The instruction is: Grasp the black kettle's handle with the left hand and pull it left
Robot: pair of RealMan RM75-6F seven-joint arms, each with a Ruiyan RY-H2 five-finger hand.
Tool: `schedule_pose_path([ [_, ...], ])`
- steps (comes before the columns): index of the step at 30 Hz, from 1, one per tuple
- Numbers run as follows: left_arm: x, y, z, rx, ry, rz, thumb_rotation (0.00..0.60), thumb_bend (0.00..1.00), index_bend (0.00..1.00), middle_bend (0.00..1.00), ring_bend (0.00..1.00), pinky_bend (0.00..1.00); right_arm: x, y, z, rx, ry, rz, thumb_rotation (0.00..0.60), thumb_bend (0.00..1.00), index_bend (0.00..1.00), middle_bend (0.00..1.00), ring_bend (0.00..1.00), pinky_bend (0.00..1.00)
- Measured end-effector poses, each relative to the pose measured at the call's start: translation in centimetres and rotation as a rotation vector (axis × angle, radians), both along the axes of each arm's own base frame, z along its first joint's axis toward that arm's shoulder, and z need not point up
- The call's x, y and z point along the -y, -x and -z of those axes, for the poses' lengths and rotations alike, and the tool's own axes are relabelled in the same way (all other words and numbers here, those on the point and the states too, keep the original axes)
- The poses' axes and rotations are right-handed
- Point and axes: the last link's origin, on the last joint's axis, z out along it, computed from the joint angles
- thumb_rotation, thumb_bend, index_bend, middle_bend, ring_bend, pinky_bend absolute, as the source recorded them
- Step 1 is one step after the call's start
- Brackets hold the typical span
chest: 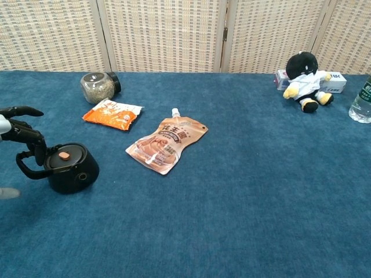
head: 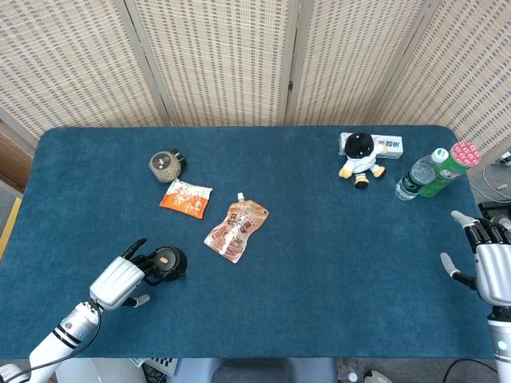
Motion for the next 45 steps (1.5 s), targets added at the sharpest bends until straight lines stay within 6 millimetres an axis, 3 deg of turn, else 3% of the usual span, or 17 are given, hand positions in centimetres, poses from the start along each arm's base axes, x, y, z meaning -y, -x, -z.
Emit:
schedule_pose_path([
  [19, -0.4, 0.8, 0.9, -0.013, 0.007, -0.006, 0.600, 0.14, 0.47, 0.44, 0.37, 0.00, -0.2, 0.0, 0.0, 0.000, -0.004, 0.009, 0.600, 0.30, 0.18, 0.28, 0.17, 0.06],
  [45, 0.5, 1.0, 2.5, -0.028, 0.036, -0.021, 0.600, 0.14, 0.56, 0.55, 0.44, 0.00, -0.7, 0.4, -0.1, 0.005, 0.002, 0.019, 0.600, 0.30, 0.18, 0.28, 0.17, 0.06],
])
